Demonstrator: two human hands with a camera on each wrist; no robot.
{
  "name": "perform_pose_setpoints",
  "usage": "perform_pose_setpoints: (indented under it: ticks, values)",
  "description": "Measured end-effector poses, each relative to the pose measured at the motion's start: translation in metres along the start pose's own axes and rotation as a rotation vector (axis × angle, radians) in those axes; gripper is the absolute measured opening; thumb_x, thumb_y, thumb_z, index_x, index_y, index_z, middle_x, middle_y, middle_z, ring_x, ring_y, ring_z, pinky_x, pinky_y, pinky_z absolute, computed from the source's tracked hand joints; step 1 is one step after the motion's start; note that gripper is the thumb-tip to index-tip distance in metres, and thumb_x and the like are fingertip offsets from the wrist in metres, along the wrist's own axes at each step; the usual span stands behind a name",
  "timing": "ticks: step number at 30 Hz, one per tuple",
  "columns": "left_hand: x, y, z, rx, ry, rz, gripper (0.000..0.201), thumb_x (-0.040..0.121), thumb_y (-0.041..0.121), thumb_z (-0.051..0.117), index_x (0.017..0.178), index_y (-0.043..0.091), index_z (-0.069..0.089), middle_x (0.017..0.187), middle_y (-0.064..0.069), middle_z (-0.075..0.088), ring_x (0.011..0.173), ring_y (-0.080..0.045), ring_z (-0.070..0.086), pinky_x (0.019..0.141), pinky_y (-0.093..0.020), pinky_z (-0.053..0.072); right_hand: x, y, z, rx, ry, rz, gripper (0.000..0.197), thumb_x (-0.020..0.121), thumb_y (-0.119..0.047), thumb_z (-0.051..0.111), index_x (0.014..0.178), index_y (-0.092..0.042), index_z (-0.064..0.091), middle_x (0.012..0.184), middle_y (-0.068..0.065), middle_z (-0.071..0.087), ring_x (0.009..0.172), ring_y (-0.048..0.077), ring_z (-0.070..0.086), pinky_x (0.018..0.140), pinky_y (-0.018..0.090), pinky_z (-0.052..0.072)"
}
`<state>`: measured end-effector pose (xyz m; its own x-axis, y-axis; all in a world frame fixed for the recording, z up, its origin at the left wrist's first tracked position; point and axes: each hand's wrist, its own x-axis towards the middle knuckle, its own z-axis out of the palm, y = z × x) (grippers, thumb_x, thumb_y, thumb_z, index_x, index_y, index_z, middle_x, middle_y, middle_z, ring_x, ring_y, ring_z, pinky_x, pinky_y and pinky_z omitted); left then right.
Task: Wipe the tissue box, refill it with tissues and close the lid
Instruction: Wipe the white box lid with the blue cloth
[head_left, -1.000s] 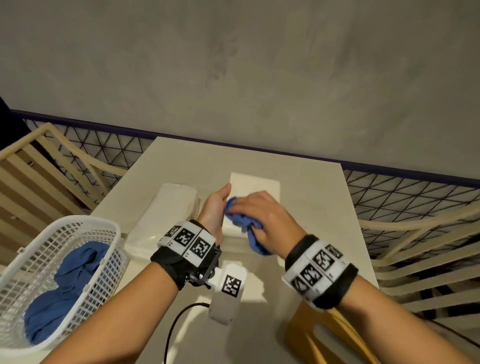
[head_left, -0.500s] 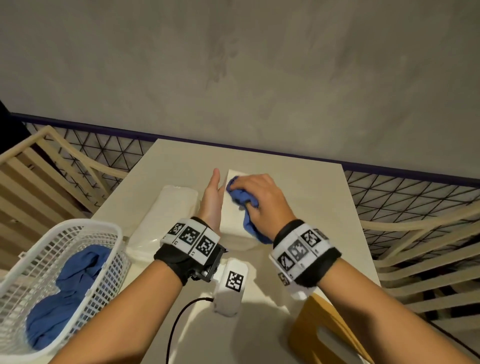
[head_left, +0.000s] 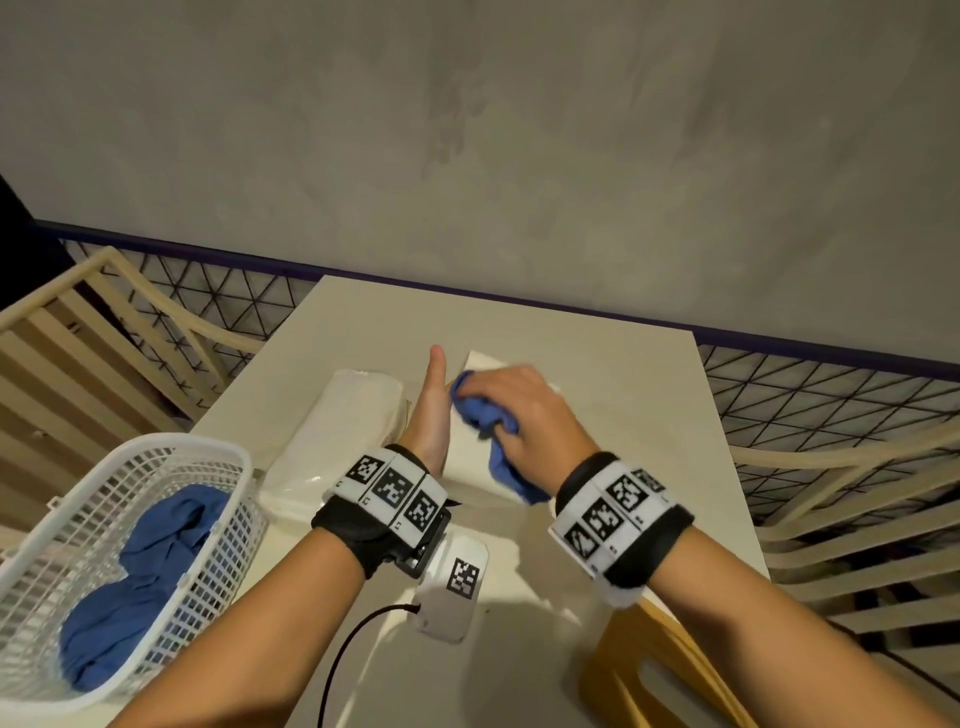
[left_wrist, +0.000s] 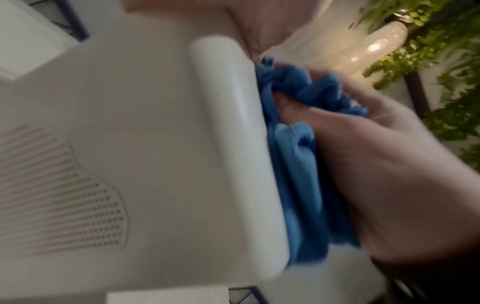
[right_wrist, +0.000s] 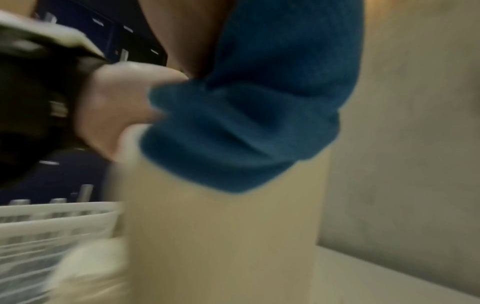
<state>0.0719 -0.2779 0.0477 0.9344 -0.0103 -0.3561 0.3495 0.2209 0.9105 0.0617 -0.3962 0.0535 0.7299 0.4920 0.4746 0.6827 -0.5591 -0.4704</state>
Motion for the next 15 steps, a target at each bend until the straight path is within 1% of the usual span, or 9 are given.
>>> perform_pose_setpoints:
  ticks: [2,4,6,8,10,11,12,13,15]
  values:
    - [0.0,-0.005,0.004,0.032,-0.028,-0.013,0.064,0.093,0.058,0.014,0.074,0.018,0.06,0.046,0.004,0.067,0.044,-0.008,0.065,0.049,-0.015,0.05,0.013,0.013,-0.012,-0.018,0.157,0.082,0.026,0.069,0.006,0.051,0.089,0.006,0.068,0.087,0.022,0.071,0.085,0.013,0.049,0.084,0.009,0.032]
    - [-0.003,-0.005,0.009,0.053,-0.035,-0.016,0.065,0.091,0.061,0.015,0.074,0.022,0.063,0.057,0.0,0.069,0.056,-0.017,0.065,0.06,-0.025,0.049,0.013,0.022,-0.014,-0.025,0.243,0.214,0.027,0.076,0.007,0.052,0.098,0.003,0.067,0.097,0.02,0.069,0.093,0.02,0.056,0.08,0.01,0.03]
    - [-0.001,-0.003,0.011,0.014,-0.048,-0.039,0.063,0.091,0.061,0.018,0.075,0.021,0.064,0.067,-0.004,0.066,0.062,-0.019,0.062,0.063,-0.028,0.046,0.001,0.019,-0.006,-0.041,0.223,0.231,0.036,0.075,0.009,0.051,0.107,0.0,0.064,0.107,0.016,0.066,0.103,0.027,0.055,0.087,0.004,0.026]
    - [-0.003,0.003,0.013,0.041,-0.037,-0.034,0.058,0.093,0.058,0.021,0.084,0.02,0.064,0.076,-0.005,0.068,0.066,-0.014,0.066,0.067,-0.026,0.05,-0.013,0.013,0.002,-0.017,0.175,0.15,0.042,0.073,0.008,0.05,0.113,-0.001,0.062,0.113,0.014,0.064,0.109,0.022,0.05,0.095,0.005,0.026]
    - [-0.008,0.007,0.014,0.049,-0.029,-0.025,0.053,0.091,0.057,0.031,0.096,0.016,0.065,0.102,-0.011,0.07,0.091,-0.02,0.067,0.091,-0.031,0.049,-0.021,0.016,-0.001,-0.01,0.16,0.072,0.044,0.07,0.009,0.051,0.112,0.001,0.062,0.113,0.017,0.065,0.109,0.019,0.047,0.099,0.01,0.027]
    - [-0.008,0.007,0.013,0.05,-0.038,-0.037,0.051,0.089,0.056,0.038,0.097,0.014,0.065,0.109,-0.014,0.067,0.099,-0.027,0.063,0.099,-0.037,0.044,-0.023,0.022,-0.005,-0.009,0.185,0.089,0.043,0.071,0.008,0.049,0.111,0.002,0.062,0.113,0.018,0.064,0.109,0.018,0.045,0.1,0.008,0.026]
    - [-0.01,0.006,0.013,0.055,-0.032,-0.052,0.046,0.088,0.053,0.042,0.092,0.014,0.066,0.108,-0.014,0.067,0.101,-0.03,0.062,0.101,-0.041,0.042,-0.026,0.029,-0.01,-0.002,0.235,0.145,0.041,0.073,0.006,0.049,0.112,0.001,0.062,0.114,0.019,0.064,0.109,0.016,0.043,0.1,0.004,0.024]
    - [-0.012,0.007,0.014,0.042,-0.016,-0.064,0.04,0.09,0.048,0.043,0.086,0.016,0.065,0.101,-0.012,0.068,0.097,-0.03,0.062,0.1,-0.042,0.042,-0.029,0.033,-0.015,0.018,0.293,0.208,0.04,0.075,0.007,0.049,0.112,0.001,0.061,0.115,0.019,0.063,0.109,0.015,0.043,0.098,0.001,0.023]
    - [-0.015,0.009,0.017,0.02,0.033,-0.065,0.038,0.095,0.04,0.04,0.082,0.013,0.063,0.093,-0.007,0.065,0.087,-0.026,0.06,0.096,-0.039,0.043,-0.037,0.03,-0.017,0.005,0.359,0.224,0.042,0.071,0.01,0.049,0.11,0.002,0.062,0.113,0.021,0.063,0.108,0.015,0.043,0.098,0.004,0.026]
